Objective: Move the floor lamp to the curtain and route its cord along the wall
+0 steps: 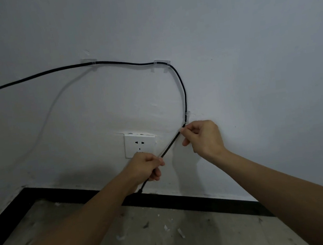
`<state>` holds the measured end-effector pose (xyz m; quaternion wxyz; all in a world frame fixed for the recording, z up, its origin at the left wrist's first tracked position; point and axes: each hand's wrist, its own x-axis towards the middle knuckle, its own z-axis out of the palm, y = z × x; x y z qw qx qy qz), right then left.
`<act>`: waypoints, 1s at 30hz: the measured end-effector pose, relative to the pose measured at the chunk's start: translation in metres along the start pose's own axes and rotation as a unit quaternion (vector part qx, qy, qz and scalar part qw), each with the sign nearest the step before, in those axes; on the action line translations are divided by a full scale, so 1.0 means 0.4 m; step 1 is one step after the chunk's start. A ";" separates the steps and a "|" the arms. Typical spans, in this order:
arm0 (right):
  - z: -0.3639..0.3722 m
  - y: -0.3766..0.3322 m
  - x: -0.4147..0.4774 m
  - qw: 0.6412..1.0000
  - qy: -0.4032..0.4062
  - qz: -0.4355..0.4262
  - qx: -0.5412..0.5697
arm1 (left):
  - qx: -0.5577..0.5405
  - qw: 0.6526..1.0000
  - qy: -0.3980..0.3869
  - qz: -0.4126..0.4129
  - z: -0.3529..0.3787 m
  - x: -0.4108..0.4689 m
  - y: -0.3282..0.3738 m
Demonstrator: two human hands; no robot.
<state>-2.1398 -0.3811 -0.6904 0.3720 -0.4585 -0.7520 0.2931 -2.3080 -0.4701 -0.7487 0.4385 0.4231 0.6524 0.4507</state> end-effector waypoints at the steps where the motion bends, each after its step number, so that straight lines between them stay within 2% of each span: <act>1: 0.002 0.000 0.000 1.000 0.002 0.001 -0.004 | 0.016 1.000 0.013 0.012 -0.010 0.005 -0.010; 6: 0.015 0.009 -0.008 0.998 -0.014 0.044 -0.031 | 0.101 0.992 0.061 0.050 -0.024 0.019 -0.046; 10: 0.009 0.020 -0.015 0.994 -0.014 0.055 -0.098 | 0.172 0.963 0.182 0.096 -0.042 0.028 -0.020; 13: 0.001 0.035 -0.026 0.988 -0.006 0.050 -0.143 | 0.187 0.948 0.230 0.112 -0.063 0.024 0.012; 16: 0.004 0.038 -0.016 0.980 -0.016 0.036 -0.193 | 0.208 0.939 0.245 0.124 -0.093 0.020 0.039; 18: 0.045 -0.053 -0.004 0.979 -0.043 -0.011 -0.201 | 0.228 0.916 0.303 0.134 -0.205 -0.034 0.090; 22: 0.043 -0.087 -0.018 0.969 -0.044 -0.064 -0.236 | 0.279 0.899 0.306 0.141 -0.222 -0.027 0.104; 25: 0.009 -0.150 -0.029 0.976 -0.034 -0.119 -0.180 | 0.320 0.884 0.305 0.156 -0.209 -0.024 0.115; 27: -0.023 -0.228 -0.028 0.986 0.009 -0.154 -0.070 | 0.350 0.868 0.308 0.172 -0.213 -0.016 0.122; 28: -0.056 -0.273 -0.029 0.982 0.043 -0.182 0.024 | 0.364 0.859 0.308 0.185 -0.211 -0.013 0.124; 30: -0.132 -0.373 -0.058 0.935 0.118 -0.292 0.163 | 0.383 0.845 0.313 0.204 -0.204 -0.002 0.125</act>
